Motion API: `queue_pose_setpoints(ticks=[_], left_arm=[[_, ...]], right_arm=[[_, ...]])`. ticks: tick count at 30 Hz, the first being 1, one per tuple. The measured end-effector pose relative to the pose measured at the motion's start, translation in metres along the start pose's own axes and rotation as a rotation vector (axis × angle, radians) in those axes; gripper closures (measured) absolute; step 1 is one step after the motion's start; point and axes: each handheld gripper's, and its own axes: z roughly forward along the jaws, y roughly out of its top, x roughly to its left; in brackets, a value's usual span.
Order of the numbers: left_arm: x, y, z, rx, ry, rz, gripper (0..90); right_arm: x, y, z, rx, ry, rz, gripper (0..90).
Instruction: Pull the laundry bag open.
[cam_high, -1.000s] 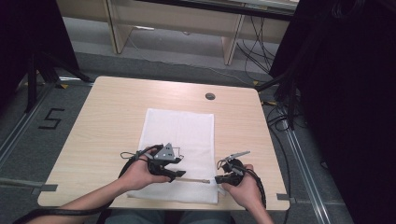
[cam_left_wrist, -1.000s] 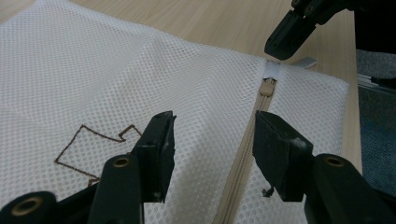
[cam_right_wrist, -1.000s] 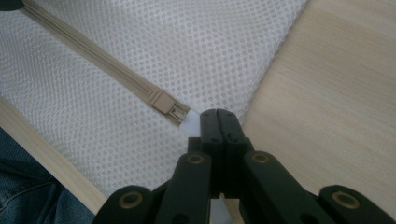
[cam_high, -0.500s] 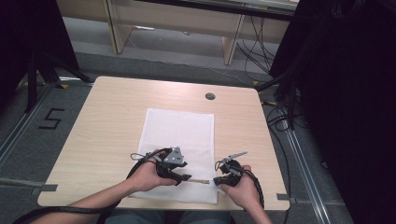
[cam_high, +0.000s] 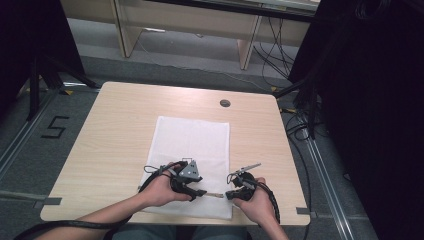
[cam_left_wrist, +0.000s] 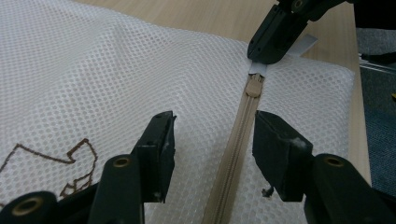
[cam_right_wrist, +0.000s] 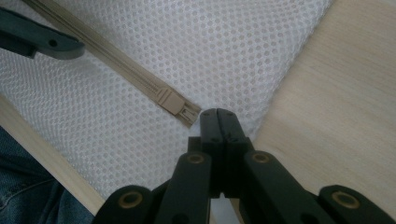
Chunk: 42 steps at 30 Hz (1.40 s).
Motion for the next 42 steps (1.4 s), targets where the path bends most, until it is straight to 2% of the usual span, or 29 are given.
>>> queue_pose_setpoints(ticks=[1,3,4,5,6,7,11,14,18,20,22,23,24,27,28,31,36,37,39,42], left_arm=[[-0.002,0.001,0.002,-0.012,-0.008,-0.011,48.6],[-0.003,0.004,0.004,-0.008,-0.008,0.001,49.2],[-0.004,0.005,0.005,-0.015,-0.016,0.002,49.6],[-0.004,0.007,0.006,-0.011,-0.018,0.018,50.4],[-0.006,0.008,0.008,-0.017,-0.026,0.015,51.5],[-0.007,0.009,0.009,-0.018,-0.031,0.027,52.6],[-0.010,0.012,0.015,-0.001,-0.040,0.054,56.3],[-0.013,0.015,0.019,-0.012,-0.054,0.048,58.5],[-0.016,0.015,0.023,-0.001,-0.066,0.062,61.8],[-0.016,0.015,0.025,0.002,-0.070,0.067,62.8],[-0.017,0.015,0.027,0.006,-0.072,0.072,63.9],[-0.017,0.015,0.028,0.006,-0.074,0.083,64.4],[-0.019,0.015,0.029,0.005,-0.074,0.073,64.9],[-0.020,0.015,0.031,0.009,-0.083,0.087,66.9],[-0.021,0.015,0.032,0.011,-0.086,0.091,67.3],[-0.022,0.016,0.035,0.018,-0.094,0.106,69.4],[-0.021,0.016,0.039,0.016,-0.095,0.095,71.7],[-0.021,0.016,0.040,0.019,-0.098,0.097,72.4],[-0.020,0.017,0.040,0.021,-0.091,0.120,74.0],[-0.022,0.018,0.041,0.023,-0.099,0.104,75.2]], right_arm=[[0.001,0.000,0.000,0.000,0.001,0.000,90.0],[0.002,0.000,0.000,0.001,0.002,-0.003,90.0],[0.003,0.000,0.000,0.013,0.000,0.014,90.0],[0.003,0.000,0.000,0.008,0.002,0.008,90.0],[0.002,0.000,0.001,0.001,0.002,-0.002,90.0],[0.003,0.000,0.000,0.009,0.002,0.012,90.0],[0.002,0.000,0.000,0.007,0.004,0.014,90.0],[0.002,0.000,0.000,0.005,0.005,0.010,90.0],[0.004,0.000,0.001,0.010,0.007,0.016,90.0],[0.005,0.000,0.002,-0.003,0.021,-0.003,90.0],[0.007,0.000,0.002,0.016,0.017,0.022,90.0],[0.006,0.000,0.003,0.005,0.019,0.001,90.0],[0.005,0.000,0.003,0.002,0.021,-0.010,90.0],[0.008,0.000,0.002,0.021,0.030,0.041,90.0],[0.007,0.000,0.002,0.016,0.031,0.027,90.0],[0.007,0.000,0.002,0.012,0.033,0.025,90.0],[0.007,0.000,0.002,0.013,0.034,0.027,90.0],[0.005,0.000,0.002,0.008,0.024,0.013,90.0],[0.005,0.000,0.002,0.007,0.024,0.014,90.0],[0.005,0.000,0.002,0.007,0.022,0.016,90.0]])
